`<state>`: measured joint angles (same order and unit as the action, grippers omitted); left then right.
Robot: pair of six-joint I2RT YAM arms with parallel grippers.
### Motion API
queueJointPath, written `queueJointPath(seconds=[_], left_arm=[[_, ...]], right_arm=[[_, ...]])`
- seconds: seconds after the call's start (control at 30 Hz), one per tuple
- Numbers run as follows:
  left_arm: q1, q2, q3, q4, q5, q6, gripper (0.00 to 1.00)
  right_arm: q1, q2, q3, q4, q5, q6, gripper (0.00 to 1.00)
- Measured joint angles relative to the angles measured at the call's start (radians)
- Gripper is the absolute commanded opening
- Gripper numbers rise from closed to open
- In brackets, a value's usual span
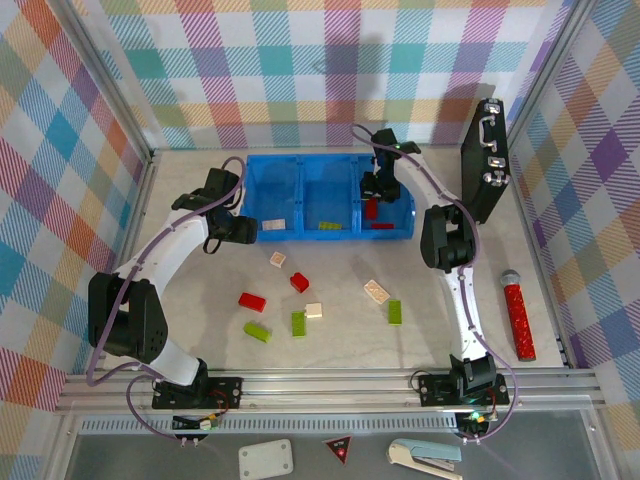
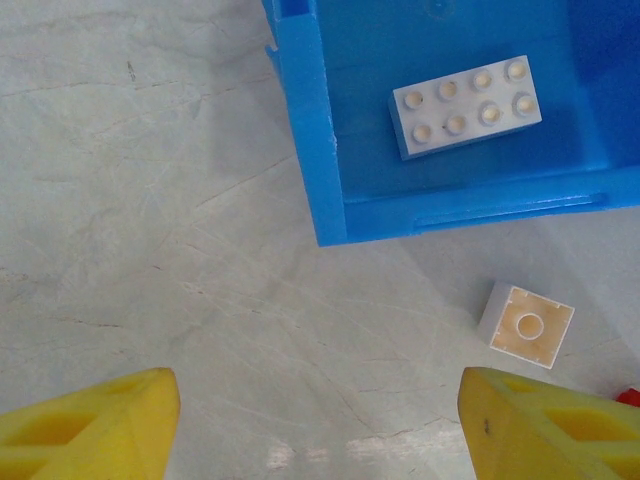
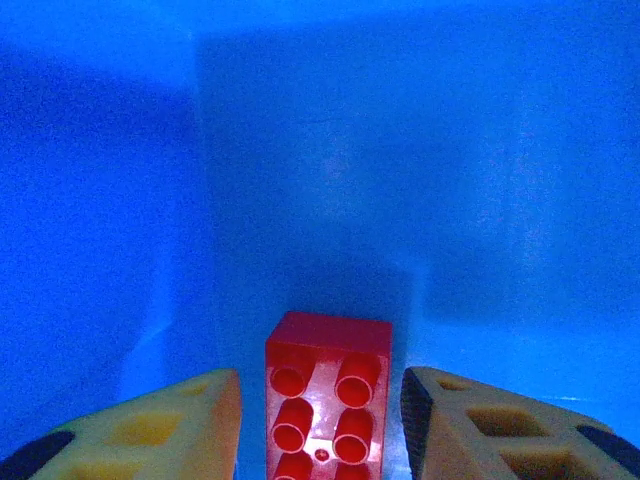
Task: Sort the legos into containers by color
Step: Place the lego in the container.
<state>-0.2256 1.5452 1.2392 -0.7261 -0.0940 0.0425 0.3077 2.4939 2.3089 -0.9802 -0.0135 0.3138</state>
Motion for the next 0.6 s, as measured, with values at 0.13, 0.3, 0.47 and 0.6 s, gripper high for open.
queueJointPath(seconds=[0.13,0.3,0.47,0.6], left_arm=[[0.0,0.0,0.0,0.0,0.008,0.0,0.73],[0.0,-0.001,0.0,-0.006,0.02,-0.001,0.73],[0.0,-0.001,0.016,-0.037,0.035,-0.008,0.73],[-0.003,-0.001,0.048,-0.066,0.042,-0.026,0.72]], right_arm=[[0.0,-0.03,-0.013,-0.004,-0.001,0.0,0.48],[0.0,-0.152,-0.095,-0.007,-0.016,0.0,0.48],[0.001,-0.304,-0.224,-0.003,-0.033,0.0,0.48],[0.004,-0.414,-0.36,0.006,-0.038,0.0,0.48]])
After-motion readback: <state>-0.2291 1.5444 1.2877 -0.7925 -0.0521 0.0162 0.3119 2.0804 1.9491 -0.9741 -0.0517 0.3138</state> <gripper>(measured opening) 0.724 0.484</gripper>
